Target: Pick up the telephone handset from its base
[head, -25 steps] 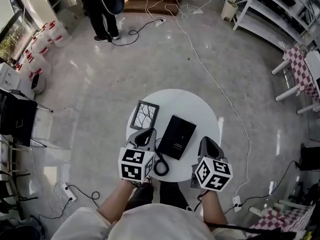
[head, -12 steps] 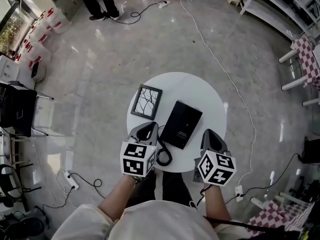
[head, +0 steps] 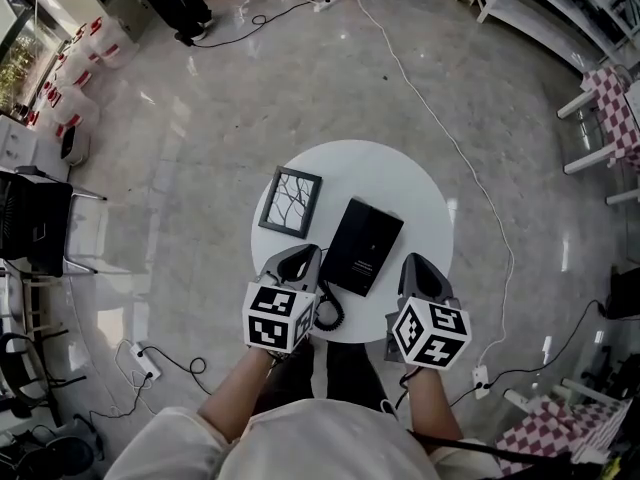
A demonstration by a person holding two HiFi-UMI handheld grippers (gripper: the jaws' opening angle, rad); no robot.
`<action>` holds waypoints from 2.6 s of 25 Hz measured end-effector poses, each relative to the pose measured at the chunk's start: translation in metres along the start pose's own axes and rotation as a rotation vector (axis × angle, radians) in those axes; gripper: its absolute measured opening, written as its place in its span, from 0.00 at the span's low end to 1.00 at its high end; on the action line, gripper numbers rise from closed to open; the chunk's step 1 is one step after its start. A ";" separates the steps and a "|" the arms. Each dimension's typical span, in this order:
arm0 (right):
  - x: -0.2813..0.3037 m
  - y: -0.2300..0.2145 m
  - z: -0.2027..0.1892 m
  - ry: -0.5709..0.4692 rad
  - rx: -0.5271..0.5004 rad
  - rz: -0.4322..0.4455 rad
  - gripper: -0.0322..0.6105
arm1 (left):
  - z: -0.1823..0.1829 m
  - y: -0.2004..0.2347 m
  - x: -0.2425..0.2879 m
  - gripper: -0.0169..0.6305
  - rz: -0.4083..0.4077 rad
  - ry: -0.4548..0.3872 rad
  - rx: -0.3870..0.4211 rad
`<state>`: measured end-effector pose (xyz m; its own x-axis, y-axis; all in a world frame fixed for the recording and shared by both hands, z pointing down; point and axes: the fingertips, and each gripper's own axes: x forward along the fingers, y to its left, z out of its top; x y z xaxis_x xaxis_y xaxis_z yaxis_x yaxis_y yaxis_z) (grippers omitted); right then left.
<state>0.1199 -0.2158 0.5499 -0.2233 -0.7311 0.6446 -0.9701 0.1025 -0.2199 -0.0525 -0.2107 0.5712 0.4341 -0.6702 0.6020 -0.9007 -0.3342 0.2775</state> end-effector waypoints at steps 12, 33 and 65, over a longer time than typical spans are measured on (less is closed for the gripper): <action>-0.004 -0.012 -0.006 0.009 0.021 -0.034 0.09 | -0.017 -0.012 0.026 0.26 -0.136 0.114 0.027; -0.009 -0.043 -0.024 0.047 0.057 -0.087 0.09 | -0.050 -0.020 0.087 0.38 -0.326 0.326 -0.001; -0.002 -0.051 -0.024 0.061 0.071 -0.093 0.09 | -0.052 -0.026 0.083 0.27 -0.331 0.400 -0.059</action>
<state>0.1680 -0.2036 0.5771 -0.1402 -0.6927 0.7074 -0.9782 -0.0134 -0.2071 0.0059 -0.2230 0.6533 0.6667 -0.2249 0.7106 -0.7203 -0.4395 0.5367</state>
